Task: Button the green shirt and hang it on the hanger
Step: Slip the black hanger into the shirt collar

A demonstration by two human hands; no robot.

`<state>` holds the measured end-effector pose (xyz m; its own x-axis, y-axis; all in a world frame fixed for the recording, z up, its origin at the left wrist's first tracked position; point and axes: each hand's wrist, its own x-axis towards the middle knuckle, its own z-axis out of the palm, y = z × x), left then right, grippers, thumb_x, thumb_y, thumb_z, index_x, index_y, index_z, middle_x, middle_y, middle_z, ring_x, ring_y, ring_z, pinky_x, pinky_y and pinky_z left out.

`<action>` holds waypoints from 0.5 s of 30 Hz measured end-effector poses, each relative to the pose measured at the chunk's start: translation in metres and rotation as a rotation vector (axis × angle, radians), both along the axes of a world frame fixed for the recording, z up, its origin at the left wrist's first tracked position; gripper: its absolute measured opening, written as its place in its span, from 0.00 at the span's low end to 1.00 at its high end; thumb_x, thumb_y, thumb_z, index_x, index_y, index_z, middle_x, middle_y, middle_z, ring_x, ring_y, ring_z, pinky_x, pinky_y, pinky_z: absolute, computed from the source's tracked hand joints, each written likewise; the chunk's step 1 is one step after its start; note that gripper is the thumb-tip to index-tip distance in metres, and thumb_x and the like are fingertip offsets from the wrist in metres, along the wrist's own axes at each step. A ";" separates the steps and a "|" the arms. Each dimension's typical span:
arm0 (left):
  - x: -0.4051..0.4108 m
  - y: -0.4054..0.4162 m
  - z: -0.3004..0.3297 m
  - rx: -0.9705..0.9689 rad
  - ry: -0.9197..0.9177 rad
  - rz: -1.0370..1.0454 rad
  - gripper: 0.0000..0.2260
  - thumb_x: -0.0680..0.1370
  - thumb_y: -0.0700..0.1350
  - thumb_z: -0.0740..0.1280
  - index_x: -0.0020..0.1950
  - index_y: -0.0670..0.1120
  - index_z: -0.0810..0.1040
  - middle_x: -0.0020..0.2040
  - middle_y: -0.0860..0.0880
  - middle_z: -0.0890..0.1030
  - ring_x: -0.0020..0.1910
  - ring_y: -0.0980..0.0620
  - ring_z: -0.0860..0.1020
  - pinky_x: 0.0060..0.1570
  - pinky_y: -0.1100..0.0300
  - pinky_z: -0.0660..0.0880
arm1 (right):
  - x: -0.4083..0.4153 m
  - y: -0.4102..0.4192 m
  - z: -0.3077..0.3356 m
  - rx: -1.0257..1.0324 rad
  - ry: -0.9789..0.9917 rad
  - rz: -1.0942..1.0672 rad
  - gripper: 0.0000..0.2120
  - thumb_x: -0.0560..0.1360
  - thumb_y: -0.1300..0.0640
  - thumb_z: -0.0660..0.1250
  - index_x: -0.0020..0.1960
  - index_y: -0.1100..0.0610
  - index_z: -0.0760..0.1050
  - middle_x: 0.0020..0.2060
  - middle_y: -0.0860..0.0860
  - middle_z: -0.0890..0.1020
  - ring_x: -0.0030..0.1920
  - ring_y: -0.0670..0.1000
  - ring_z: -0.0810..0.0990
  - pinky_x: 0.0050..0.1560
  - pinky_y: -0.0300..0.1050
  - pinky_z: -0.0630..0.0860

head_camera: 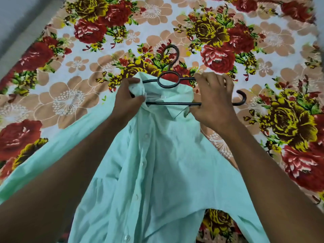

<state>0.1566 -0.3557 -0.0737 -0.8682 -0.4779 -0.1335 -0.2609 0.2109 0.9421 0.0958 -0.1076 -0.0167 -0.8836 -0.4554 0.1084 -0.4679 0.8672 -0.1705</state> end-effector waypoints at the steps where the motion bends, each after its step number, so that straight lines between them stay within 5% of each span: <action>1: -0.001 0.000 0.001 -0.024 0.006 -0.035 0.22 0.74 0.36 0.73 0.66 0.48 0.76 0.55 0.50 0.78 0.44 0.56 0.78 0.40 0.66 0.76 | -0.006 -0.009 0.000 0.010 -0.018 0.040 0.45 0.61 0.58 0.78 0.77 0.57 0.68 0.68 0.55 0.73 0.71 0.59 0.69 0.78 0.56 0.48; 7: -0.007 -0.010 0.008 -0.033 0.049 -0.087 0.23 0.72 0.34 0.71 0.66 0.47 0.76 0.59 0.52 0.80 0.52 0.56 0.78 0.49 0.65 0.76 | -0.028 -0.048 0.001 0.050 -0.124 0.158 0.44 0.64 0.62 0.75 0.79 0.53 0.64 0.75 0.50 0.68 0.78 0.54 0.61 0.80 0.62 0.38; 11: -0.006 -0.020 0.005 -0.050 0.069 -0.080 0.25 0.71 0.36 0.71 0.67 0.48 0.75 0.62 0.48 0.80 0.55 0.52 0.79 0.52 0.59 0.77 | -0.033 -0.065 -0.007 0.059 -0.204 0.193 0.44 0.65 0.61 0.75 0.79 0.51 0.63 0.76 0.48 0.67 0.78 0.53 0.61 0.81 0.61 0.45; 15: -0.004 -0.025 -0.005 -0.288 -0.151 -0.098 0.26 0.74 0.40 0.73 0.71 0.47 0.71 0.61 0.45 0.77 0.56 0.45 0.77 0.50 0.57 0.72 | -0.036 -0.076 -0.028 0.085 -0.383 0.221 0.44 0.70 0.63 0.74 0.81 0.52 0.60 0.78 0.51 0.67 0.79 0.55 0.63 0.81 0.57 0.52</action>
<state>0.1526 -0.3805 -0.0787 -0.8924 -0.4303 -0.1358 -0.3584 0.4932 0.7927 0.0601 -0.1837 -0.0445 -0.7334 -0.6306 -0.2537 -0.5603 0.7722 -0.2996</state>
